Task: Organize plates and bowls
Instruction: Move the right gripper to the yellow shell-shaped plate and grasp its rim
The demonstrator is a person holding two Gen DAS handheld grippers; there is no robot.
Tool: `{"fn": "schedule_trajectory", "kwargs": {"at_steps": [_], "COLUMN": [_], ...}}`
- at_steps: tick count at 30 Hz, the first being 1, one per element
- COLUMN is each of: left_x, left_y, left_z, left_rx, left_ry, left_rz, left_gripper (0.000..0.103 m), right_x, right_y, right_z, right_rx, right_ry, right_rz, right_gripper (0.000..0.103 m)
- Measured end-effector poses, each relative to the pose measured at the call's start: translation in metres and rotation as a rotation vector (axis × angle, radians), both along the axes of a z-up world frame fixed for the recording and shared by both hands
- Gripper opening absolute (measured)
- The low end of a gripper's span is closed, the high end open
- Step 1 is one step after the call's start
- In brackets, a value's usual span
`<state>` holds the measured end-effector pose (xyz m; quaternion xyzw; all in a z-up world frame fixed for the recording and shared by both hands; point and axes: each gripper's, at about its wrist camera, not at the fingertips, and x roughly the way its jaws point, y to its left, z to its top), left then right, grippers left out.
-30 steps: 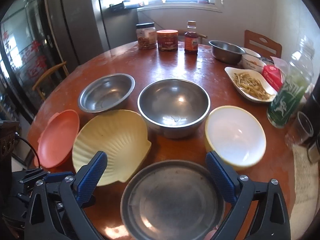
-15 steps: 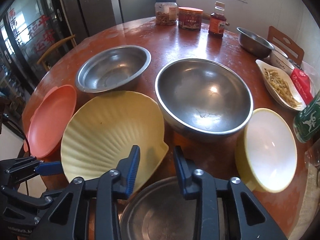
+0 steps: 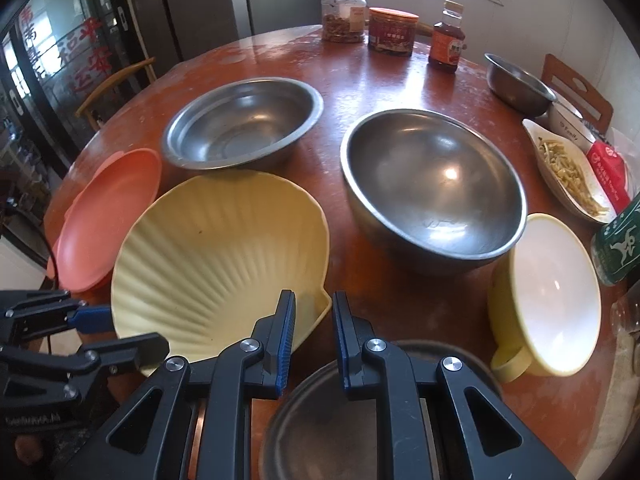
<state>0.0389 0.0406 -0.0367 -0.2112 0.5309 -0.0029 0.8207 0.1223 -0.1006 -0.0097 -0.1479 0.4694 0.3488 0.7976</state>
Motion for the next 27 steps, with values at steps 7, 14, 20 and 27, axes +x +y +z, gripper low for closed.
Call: {"fn": "schedule_trajectory", "kwargs": {"at_steps": [7, 14, 20, 27], "left_x": [-0.012, -0.014, -0.011, -0.01], "left_y": [0.029, 0.045, 0.052, 0.054], "left_z": [0.002, 0.003, 0.004, 0.004], "left_rx": [0.036, 0.093, 0.155, 0.2], "left_ry": [0.027, 0.026, 0.024, 0.017], "left_rz": [0.014, 0.015, 0.007, -0.012], "left_gripper": [0.037, 0.037, 0.037, 0.037], "right_x": [-0.028, -0.053, -0.069, -0.079], "right_y": [0.016, 0.025, 0.029, 0.03], "right_z": [0.004, 0.007, 0.009, 0.01], "right_rx": [0.024, 0.059, 0.084, 0.115], "right_ry": [0.022, 0.042, 0.017, 0.018], "right_rz": [0.038, 0.038, 0.0, -0.039], "right_gripper": [0.019, 0.019, 0.019, 0.019]}}
